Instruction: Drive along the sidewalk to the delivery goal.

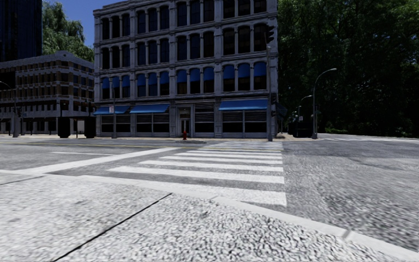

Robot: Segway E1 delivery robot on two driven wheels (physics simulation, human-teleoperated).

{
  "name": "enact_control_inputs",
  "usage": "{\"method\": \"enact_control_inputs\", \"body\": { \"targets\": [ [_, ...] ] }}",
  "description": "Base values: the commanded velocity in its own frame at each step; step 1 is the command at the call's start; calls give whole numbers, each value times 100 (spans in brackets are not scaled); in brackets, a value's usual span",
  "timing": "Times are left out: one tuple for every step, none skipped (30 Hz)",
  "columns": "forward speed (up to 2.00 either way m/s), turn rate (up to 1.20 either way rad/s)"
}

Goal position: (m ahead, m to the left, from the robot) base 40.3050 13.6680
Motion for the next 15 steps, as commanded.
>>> {"method": "enact_control_inputs", "body": {
  "targets": [
    [171,0],
    [171,0],
    [171,0],
    [171,0],
    [171,0],
    [171,0],
    [171,0],
    [171,0],
    [171,0],
    [171,0],
    [171,0],
    [171,0],
    [171,0],
    [171,0],
    [171,0]
  ]
}}
